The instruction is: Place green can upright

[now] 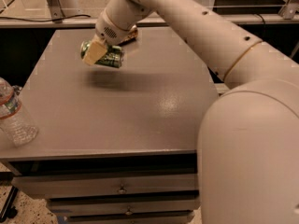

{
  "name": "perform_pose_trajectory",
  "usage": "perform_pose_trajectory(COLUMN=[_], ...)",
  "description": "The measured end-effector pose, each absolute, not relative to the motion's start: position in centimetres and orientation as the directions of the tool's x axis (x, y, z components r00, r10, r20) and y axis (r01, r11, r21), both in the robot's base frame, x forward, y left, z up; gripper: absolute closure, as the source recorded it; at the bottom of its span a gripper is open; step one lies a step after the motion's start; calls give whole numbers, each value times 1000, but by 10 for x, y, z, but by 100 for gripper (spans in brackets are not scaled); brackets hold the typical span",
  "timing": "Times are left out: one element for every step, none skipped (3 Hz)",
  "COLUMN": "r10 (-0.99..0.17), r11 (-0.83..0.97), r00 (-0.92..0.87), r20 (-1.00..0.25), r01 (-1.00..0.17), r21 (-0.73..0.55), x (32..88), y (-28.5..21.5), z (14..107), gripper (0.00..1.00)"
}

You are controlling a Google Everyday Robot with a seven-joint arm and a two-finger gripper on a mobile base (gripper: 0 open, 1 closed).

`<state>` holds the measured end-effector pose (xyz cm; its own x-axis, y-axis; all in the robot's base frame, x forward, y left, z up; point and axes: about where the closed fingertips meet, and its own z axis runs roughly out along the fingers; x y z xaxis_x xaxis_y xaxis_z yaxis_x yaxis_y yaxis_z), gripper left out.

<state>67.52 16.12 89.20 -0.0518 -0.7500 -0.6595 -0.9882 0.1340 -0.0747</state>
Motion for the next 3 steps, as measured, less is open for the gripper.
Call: perform_pose_trajectory(r10=[-563,-344,-163], r11=[181,199,218], r00=[-94,-117,-129], r20=[-821,-932,-978], r01=[-983,-979,-972], r21=[-12,50,92], x=[671,653,633], y=[140,124,104], z=[933,955,956], gripper=[100,100,100])
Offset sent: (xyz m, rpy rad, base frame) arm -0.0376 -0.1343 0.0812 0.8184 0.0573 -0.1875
